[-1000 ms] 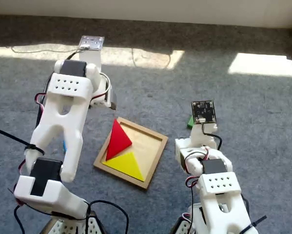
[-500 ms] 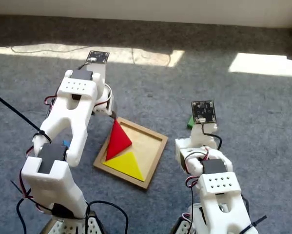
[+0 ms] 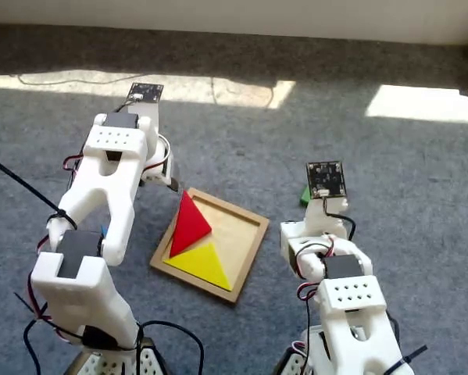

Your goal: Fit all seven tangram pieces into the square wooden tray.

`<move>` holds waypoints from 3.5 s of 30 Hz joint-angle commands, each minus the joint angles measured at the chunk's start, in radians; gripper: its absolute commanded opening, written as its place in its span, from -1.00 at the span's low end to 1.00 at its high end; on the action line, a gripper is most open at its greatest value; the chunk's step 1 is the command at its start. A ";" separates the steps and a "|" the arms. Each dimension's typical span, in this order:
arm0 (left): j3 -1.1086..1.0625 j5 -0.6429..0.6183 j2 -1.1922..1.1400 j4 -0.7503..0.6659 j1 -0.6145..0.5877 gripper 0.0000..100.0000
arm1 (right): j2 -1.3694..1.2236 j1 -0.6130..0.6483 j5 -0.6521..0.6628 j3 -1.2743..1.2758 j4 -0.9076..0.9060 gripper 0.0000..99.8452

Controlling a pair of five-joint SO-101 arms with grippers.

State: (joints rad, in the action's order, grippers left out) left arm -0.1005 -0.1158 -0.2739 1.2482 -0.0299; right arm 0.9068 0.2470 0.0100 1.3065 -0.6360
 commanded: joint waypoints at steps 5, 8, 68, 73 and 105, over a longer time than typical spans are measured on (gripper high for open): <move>-0.038 0.060 0.004 -0.003 0.104 -0.55 | 0.031 0.008 -0.008 -0.013 0.024 -0.99; -0.048 0.068 0.012 -0.002 0.122 -0.55 | 0.031 0.008 -0.008 -0.013 0.024 -0.99; 1.391 -0.288 -0.819 0.514 -0.196 -0.55 | 0.031 0.008 -0.008 -0.013 0.024 -0.99; 1.359 -0.288 -0.765 0.512 -0.202 -0.43 | 0.031 0.008 -0.008 -0.013 0.024 -0.99; 1.454 0.026 -0.911 0.399 -0.176 -0.95 | 0.031 0.008 -0.008 -0.013 0.024 -0.99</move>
State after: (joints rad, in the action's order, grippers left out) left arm 1.2513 -0.1588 -1.2083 1.5413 -0.2309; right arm 0.9068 0.2486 0.0100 1.3065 -0.6360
